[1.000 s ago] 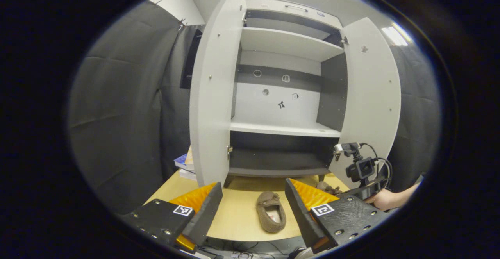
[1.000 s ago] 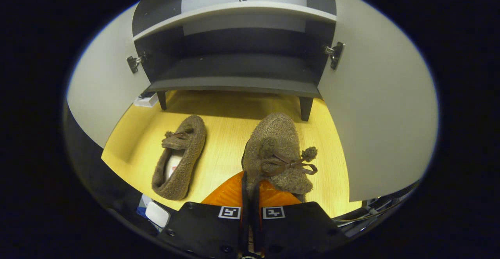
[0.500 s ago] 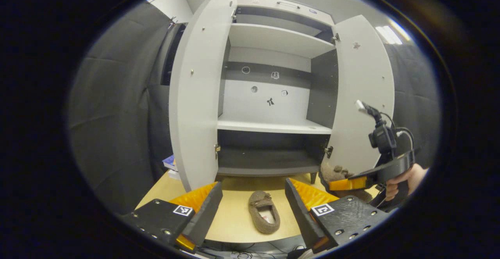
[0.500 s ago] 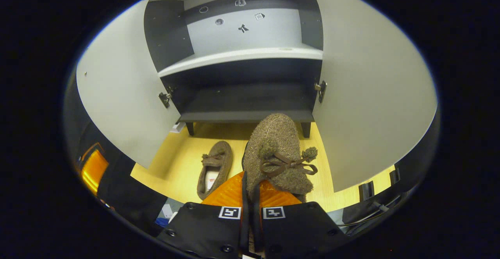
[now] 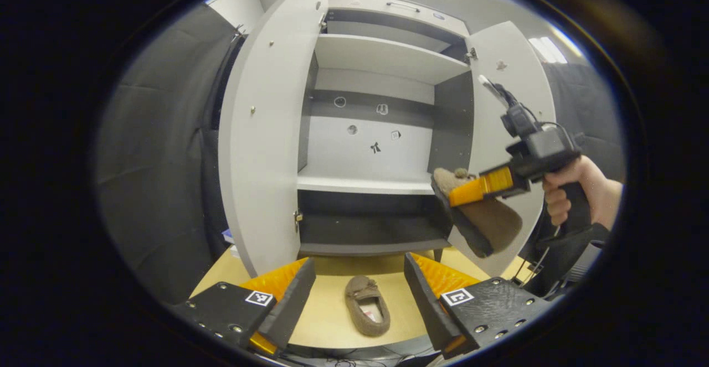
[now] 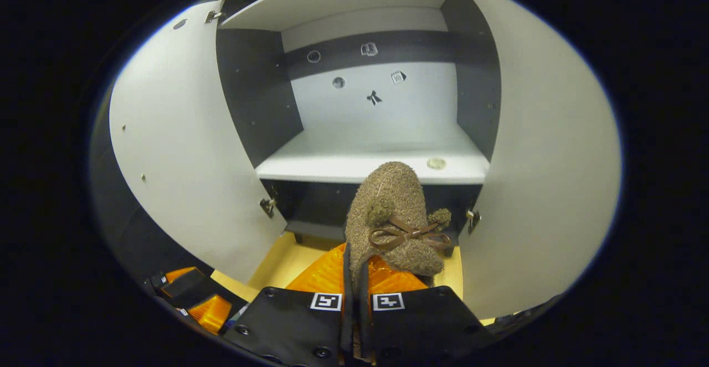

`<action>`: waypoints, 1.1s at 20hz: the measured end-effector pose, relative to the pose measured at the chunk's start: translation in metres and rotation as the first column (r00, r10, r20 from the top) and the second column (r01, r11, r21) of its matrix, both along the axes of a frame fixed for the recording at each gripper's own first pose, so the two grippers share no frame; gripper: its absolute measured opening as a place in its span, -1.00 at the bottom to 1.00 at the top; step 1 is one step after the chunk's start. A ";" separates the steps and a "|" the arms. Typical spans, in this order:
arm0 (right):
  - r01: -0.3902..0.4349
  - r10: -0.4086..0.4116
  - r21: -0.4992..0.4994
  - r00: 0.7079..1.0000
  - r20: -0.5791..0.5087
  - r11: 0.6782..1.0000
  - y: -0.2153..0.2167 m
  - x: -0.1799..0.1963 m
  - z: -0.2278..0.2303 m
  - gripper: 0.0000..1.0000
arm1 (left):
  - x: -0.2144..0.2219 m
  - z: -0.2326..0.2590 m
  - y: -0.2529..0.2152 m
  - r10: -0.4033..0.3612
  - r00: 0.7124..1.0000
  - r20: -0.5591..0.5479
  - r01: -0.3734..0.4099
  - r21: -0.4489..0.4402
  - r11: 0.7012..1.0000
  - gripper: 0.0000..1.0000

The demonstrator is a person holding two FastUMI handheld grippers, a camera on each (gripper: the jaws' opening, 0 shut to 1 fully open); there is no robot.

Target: Grab one shoe with the right hand and put it into the shoe cabinet, grab the other shoe with the left hand and put it into the shoe cabinet; then close the right door with the right hand and the left door with the left hand.

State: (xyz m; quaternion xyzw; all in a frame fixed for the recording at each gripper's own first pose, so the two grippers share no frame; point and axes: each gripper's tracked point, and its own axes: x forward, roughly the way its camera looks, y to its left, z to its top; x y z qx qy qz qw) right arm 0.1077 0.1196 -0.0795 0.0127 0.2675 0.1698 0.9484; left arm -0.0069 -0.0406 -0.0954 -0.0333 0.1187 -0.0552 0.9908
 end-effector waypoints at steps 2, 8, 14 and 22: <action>-0.011 0.010 0.005 0.999 0.054 1.000 0.004 0.029 0.029 -0.87 | 0.007 0.005 -0.005 0.001 1.000 0.003 -0.001 -0.011 1.000 0.87; -0.001 -0.003 0.022 0.985 0.173 1.000 0.008 0.132 0.083 -0.87 | 0.039 0.018 -0.006 0.040 0.999 0.026 -0.041 0.040 0.998 0.77; 0.027 -0.038 0.062 0.984 0.174 0.998 -0.004 0.219 0.086 -0.95 | 0.073 0.022 -0.018 0.083 0.996 0.015 -0.084 0.021 0.996 0.96; 0.078 -0.084 0.072 0.992 0.093 0.994 -0.009 0.274 0.039 -0.87 | 0.098 0.028 -0.027 0.074 0.997 0.034 -0.077 0.095 0.993 0.77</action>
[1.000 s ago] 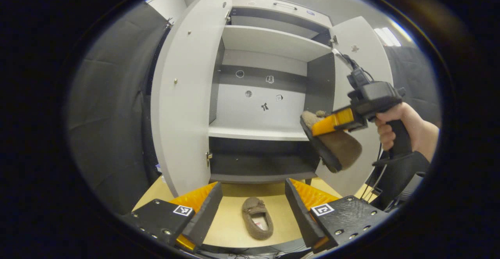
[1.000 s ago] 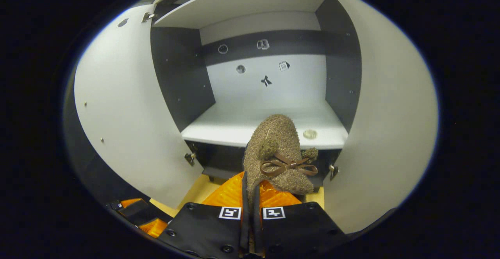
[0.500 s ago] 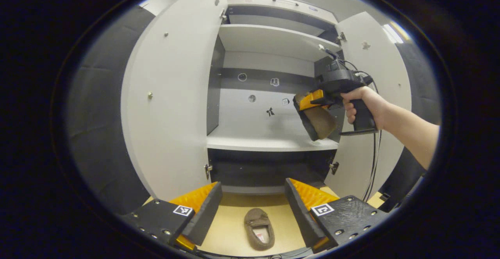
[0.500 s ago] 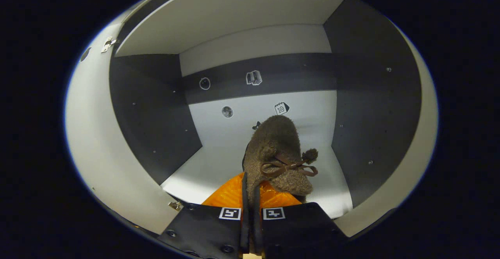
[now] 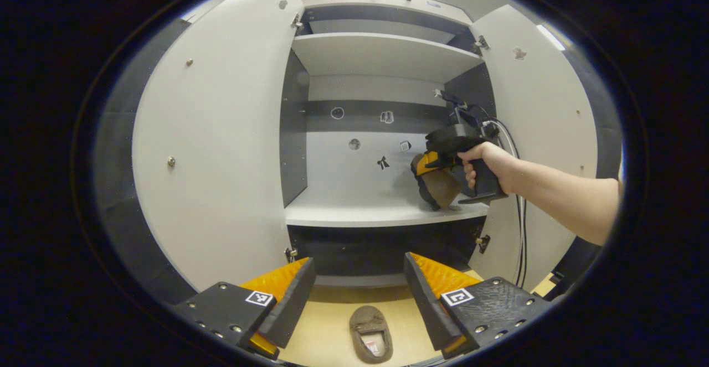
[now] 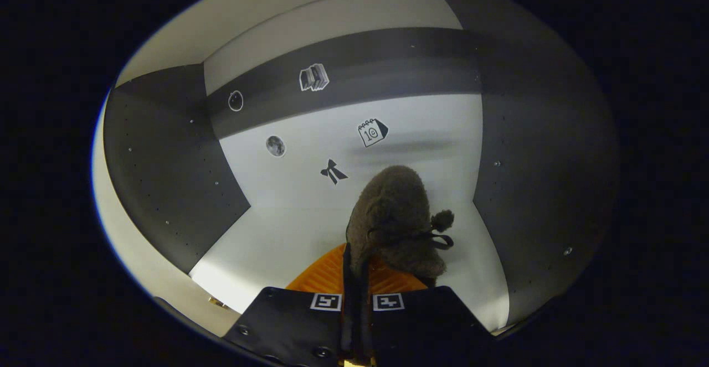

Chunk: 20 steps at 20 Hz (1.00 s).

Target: Grab one shoe with the right hand and put it into the shoe cabinet, grab the other shoe with the left hand and put it into the shoe cabinet; then close the right door with the right hand and the left door with the left hand.

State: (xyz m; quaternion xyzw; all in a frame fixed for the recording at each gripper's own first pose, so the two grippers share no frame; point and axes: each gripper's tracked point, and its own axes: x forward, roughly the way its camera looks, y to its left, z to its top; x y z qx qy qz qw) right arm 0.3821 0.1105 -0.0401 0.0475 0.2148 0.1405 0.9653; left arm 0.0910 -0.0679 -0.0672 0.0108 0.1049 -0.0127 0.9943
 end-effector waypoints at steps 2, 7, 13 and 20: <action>0.013 -0.013 0.026 1.000 0.004 1.000 0.000 0.001 -0.002 -0.85 | 0.001 0.001 0.000 0.003 1.000 0.001 -0.003 0.011 1.000 0.87; 0.038 -0.037 0.063 0.999 -0.026 0.997 -0.002 0.003 -0.013 -0.65 | -0.002 -0.003 0.001 0.000 1.000 -0.008 0.000 0.002 1.000 0.87; -0.026 0.026 0.032 1.000 -0.011 0.999 0.021 -0.027 -0.006 0.32 | -0.011 0.001 0.003 -0.015 1.000 0.006 0.015 -0.016 1.000 0.87; -0.069 0.078 -0.080 0.990 0.117 0.994 0.034 -0.098 0.030 0.96 | -0.031 -0.013 0.005 -0.038 0.999 -0.011 0.038 -0.023 0.999 0.86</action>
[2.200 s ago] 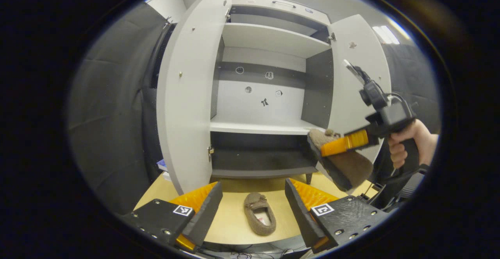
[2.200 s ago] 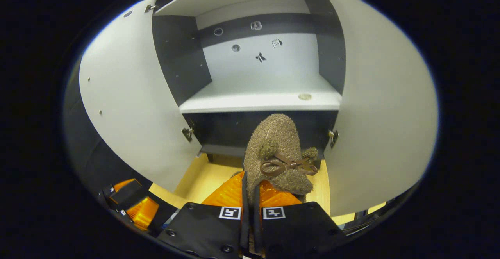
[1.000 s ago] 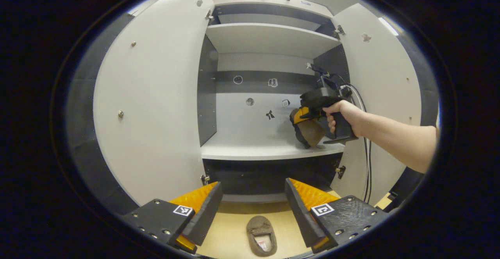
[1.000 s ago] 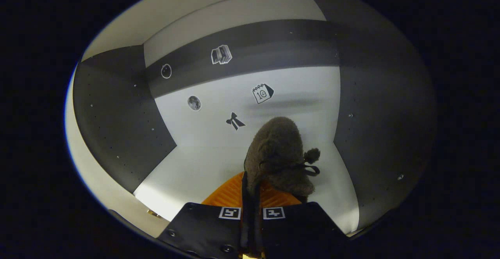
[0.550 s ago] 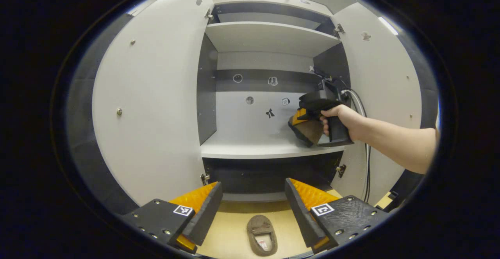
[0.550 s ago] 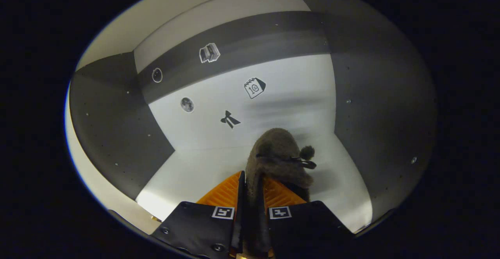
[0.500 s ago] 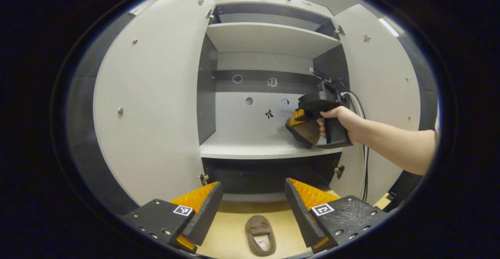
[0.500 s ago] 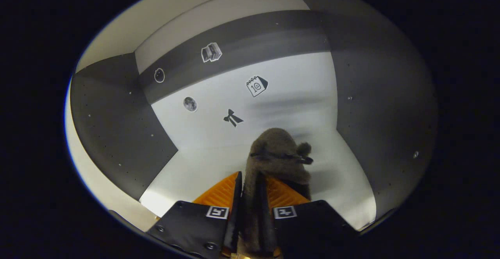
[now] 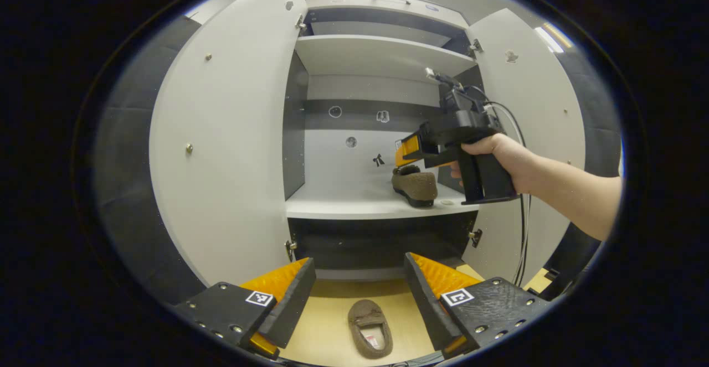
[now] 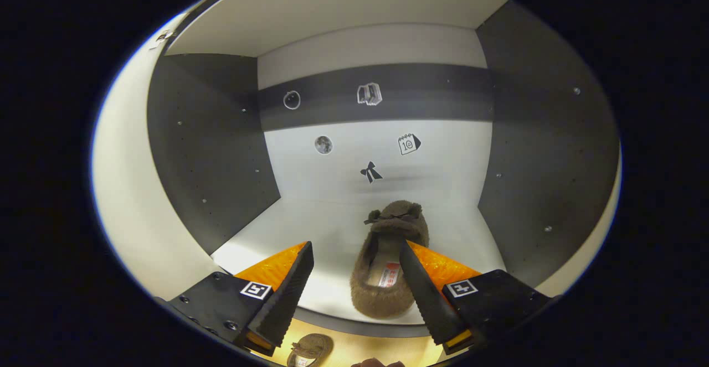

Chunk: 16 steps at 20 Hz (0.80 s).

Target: Grab one shoe with the right hand and put it into the shoe cabinet, grab the other shoe with the left hand and put it into the shoe cabinet; then close the right door with the right hand and the left door with the left hand.

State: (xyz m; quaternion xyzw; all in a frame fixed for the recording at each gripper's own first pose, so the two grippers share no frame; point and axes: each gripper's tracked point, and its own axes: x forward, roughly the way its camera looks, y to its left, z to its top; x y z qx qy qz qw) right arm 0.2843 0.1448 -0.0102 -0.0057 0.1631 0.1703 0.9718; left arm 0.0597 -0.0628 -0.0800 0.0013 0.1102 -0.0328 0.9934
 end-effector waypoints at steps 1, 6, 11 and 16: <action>-0.001 0.001 0.007 1.000 0.023 1.000 0.001 -0.012 0.007 0.96 | -0.003 -0.005 0.002 -0.002 1.000 -0.009 0.002 0.002 1.000 0.96; 0.022 -0.022 0.000 0.994 0.105 1.000 -0.013 -0.079 0.011 0.97 | -0.015 -0.047 0.009 -0.032 0.997 -0.076 0.034 0.026 0.999 0.87; 0.076 -0.077 0.015 0.990 0.120 0.997 -0.043 -0.149 -0.016 0.96 | -0.024 -0.107 0.010 -0.096 0.976 -0.196 0.093 -0.023 0.995 0.96; 0.136 -0.138 0.035 0.989 0.048 0.990 -0.062 -0.221 -0.069 0.96 | -0.020 -0.160 0.003 -0.153 0.939 -0.309 0.144 -0.051 0.988 0.96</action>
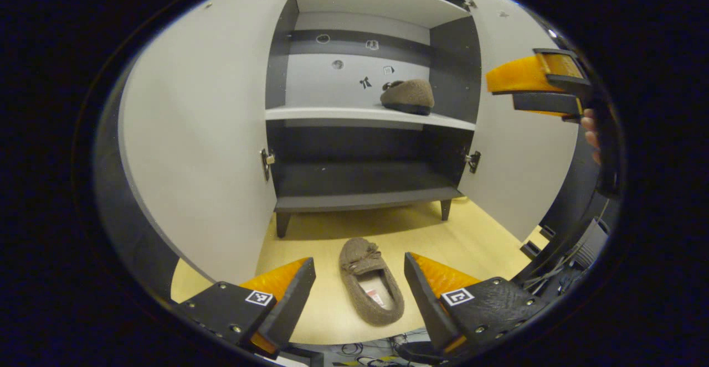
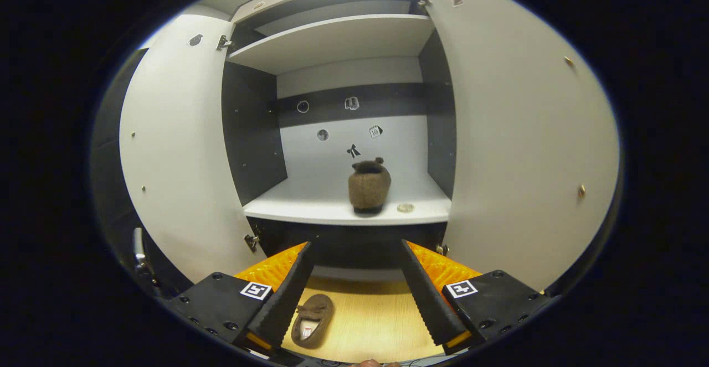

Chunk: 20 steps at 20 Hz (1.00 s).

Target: Grab one shoe with the right hand and put it into the shoe cabinet, grab the other shoe with the left hand and put it into the shoe cabinet; then close the right door with the right hand and the left door with the left hand.

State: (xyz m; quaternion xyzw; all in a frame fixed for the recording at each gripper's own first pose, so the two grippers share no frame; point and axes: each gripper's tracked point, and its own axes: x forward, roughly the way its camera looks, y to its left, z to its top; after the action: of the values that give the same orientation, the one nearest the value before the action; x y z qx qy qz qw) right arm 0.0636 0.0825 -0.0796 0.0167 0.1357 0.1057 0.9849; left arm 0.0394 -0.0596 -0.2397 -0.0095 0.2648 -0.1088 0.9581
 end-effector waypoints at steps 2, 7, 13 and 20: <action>0.017 -0.016 0.008 1.000 -0.019 1.000 -0.007 -0.022 -0.017 0.96 | 0.003 -0.013 -0.007 -0.037 0.999 -0.037 0.037 -0.016 0.999 0.87; 0.078 -0.078 -0.056 0.997 -0.003 0.995 -0.045 -0.074 -0.042 0.97 | 0.014 -0.080 -0.006 -0.047 0.979 -0.199 0.058 0.049 0.997 0.79; 0.323 -0.327 -0.083 0.944 -0.037 0.943 -0.141 -0.131 -0.065 0.97 | 0.014 -0.138 0.004 -0.030 0.942 -0.335 0.064 0.090 0.994 0.82; 0.562 -0.573 -0.112 0.813 -0.106 0.819 -0.240 -0.191 -0.076 0.97 | 0.021 -0.139 -0.005 -0.009 0.918 -0.395 -0.012 -0.049 0.999 0.19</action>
State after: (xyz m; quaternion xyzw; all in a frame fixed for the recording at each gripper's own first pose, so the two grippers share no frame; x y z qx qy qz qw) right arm -0.1275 -0.1580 -0.1557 0.0265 0.1947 -0.1995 0.9600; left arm 0.0604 -0.0644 -0.3787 -0.0556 0.4499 -0.1105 0.8845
